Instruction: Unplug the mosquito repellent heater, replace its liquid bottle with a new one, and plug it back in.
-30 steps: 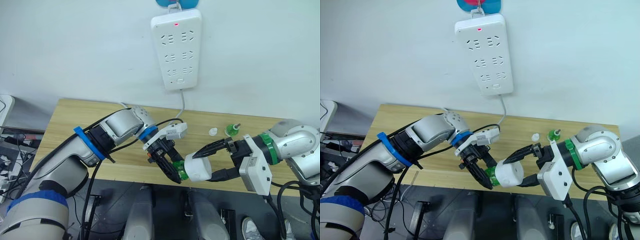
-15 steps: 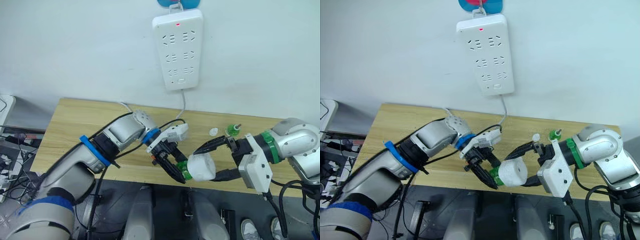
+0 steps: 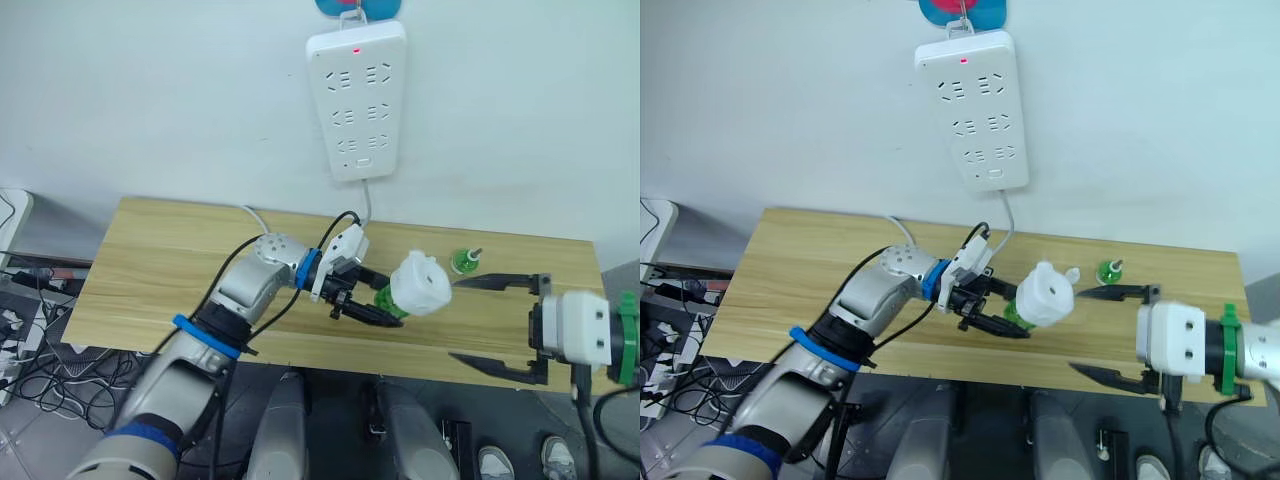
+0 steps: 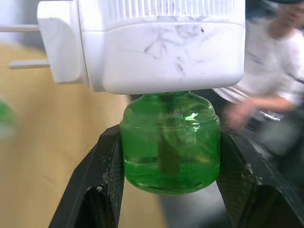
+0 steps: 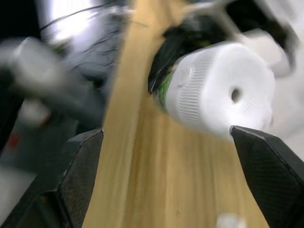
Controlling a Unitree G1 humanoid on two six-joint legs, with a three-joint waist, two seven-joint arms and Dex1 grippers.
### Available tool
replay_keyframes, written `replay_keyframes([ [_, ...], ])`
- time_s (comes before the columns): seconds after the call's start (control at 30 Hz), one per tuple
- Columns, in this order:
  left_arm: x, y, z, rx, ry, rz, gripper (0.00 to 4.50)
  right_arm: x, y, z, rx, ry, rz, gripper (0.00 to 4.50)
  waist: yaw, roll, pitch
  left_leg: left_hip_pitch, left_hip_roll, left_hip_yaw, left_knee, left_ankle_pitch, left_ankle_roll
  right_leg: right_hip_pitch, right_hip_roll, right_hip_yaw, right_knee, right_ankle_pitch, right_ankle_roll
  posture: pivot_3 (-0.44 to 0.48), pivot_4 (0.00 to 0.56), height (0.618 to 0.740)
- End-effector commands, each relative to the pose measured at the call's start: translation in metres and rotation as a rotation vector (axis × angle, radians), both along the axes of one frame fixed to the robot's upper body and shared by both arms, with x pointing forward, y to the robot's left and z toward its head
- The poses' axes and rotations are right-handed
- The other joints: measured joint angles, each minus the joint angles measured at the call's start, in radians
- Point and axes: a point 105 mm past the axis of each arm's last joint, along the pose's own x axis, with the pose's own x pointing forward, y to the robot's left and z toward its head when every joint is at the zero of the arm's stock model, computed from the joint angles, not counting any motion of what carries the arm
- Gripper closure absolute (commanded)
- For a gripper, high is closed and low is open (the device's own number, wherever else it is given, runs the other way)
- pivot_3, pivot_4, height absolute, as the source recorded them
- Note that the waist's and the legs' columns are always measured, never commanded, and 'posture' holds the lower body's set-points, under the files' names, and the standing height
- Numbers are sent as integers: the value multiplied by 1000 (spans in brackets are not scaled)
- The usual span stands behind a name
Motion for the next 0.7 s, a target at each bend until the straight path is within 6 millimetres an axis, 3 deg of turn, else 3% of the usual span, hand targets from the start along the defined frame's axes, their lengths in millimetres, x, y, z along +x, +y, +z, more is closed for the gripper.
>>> replay_keyframes([
  [0.03,0,-4,10,-179,-181,88,2235,-5,8,0,270,106,-294,52,-4,0,0,0,0,1,0,0,0,0,0,0,0,0,0,-59,375,740],
  [0.17,5,-9,12,-268,-273,169,2235,3,21,-8,420,161,-440,52,-24,0,0,1,0,4,3,-1,2,0,0,4,1,0,0,-68,380,740],
  [0.37,16,-16,16,-335,-300,246,2235,13,47,-11,473,80,-529,52,-38,0,0,0,0,4,7,-1,3,-2,1,5,1,-1,1,-81,385,740],
  [0.7,18,-17,13,-344,-243,220,2235,21,58,8,577,-42,-636,52,-44,0,0,-3,0,2,7,0,1,-3,2,4,1,-1,1,-98,389,740],
])
